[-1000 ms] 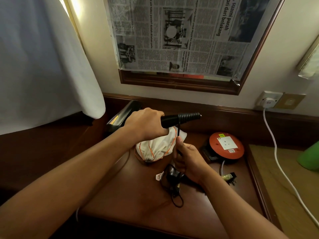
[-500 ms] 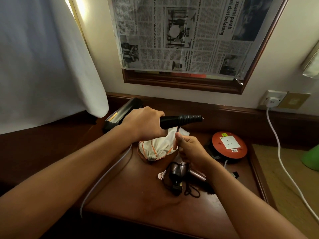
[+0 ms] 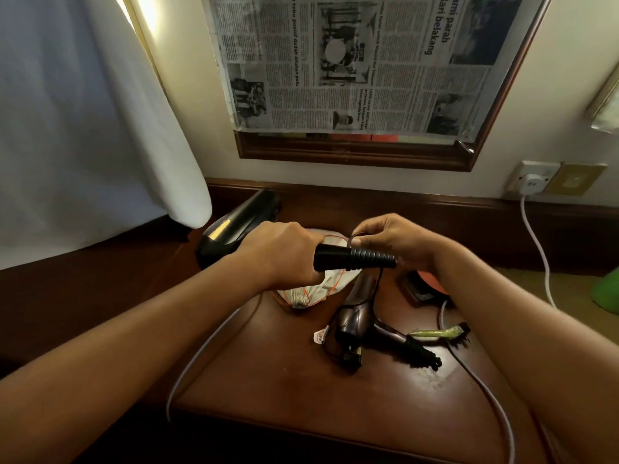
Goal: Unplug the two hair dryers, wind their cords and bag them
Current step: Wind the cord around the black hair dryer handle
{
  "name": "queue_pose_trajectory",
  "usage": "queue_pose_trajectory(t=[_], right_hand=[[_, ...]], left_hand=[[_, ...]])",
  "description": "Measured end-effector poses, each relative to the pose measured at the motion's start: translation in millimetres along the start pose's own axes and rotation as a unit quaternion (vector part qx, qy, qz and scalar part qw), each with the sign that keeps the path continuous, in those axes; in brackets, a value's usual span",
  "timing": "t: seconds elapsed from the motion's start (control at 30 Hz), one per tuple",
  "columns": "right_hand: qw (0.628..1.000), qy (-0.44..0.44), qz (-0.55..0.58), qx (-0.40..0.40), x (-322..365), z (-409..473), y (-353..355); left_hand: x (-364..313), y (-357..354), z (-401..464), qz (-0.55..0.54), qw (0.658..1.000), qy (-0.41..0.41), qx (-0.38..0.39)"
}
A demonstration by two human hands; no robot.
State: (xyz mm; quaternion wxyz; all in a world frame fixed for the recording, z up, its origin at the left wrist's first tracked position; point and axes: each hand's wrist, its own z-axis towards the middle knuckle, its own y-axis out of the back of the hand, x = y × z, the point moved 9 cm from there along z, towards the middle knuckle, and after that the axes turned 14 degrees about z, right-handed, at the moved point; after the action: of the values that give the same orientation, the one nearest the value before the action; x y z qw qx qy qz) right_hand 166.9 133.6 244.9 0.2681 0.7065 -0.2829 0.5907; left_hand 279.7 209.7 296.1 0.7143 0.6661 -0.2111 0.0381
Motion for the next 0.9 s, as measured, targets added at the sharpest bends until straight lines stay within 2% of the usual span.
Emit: queue_pose_trajectory(t=[0.17, 0.37, 0.47, 0.63, 0.8, 0.9], right_hand=[[0.987, 0.017, -0.154, 0.051, 31.9, -1.2, -9.2], [0.923, 0.093, -0.372, 0.026, 49.0, -13.5, -34.2], [0.903, 0.112, -0.415, 0.006, 47.3, -24.2, -44.7], [0.912, 0.099, -0.394, -0.056, 37.0, -37.7, -49.1], [0.933, 0.139, -0.283, -0.174, 27.1, -51.8, -41.1], [0.948, 0.122, -0.176, -0.237, 11.6, -53.9, -33.1]], left_hand=[[-10.3, -18.3, 1.5, 0.023, 0.999, 0.0, 0.025], [-8.4, -36.3, 6.2, 0.019, 0.998, 0.02, 0.049], [-6.1, -45.3, 9.5, 0.014, 0.998, 0.032, 0.061], [-1.5, -52.1, 14.9, 0.021, 0.996, 0.063, 0.055], [6.3, -55.0, 19.7, 0.004, 0.995, 0.094, 0.031], [10.7, -51.8, 22.3, 0.001, 0.995, 0.102, 0.02]])
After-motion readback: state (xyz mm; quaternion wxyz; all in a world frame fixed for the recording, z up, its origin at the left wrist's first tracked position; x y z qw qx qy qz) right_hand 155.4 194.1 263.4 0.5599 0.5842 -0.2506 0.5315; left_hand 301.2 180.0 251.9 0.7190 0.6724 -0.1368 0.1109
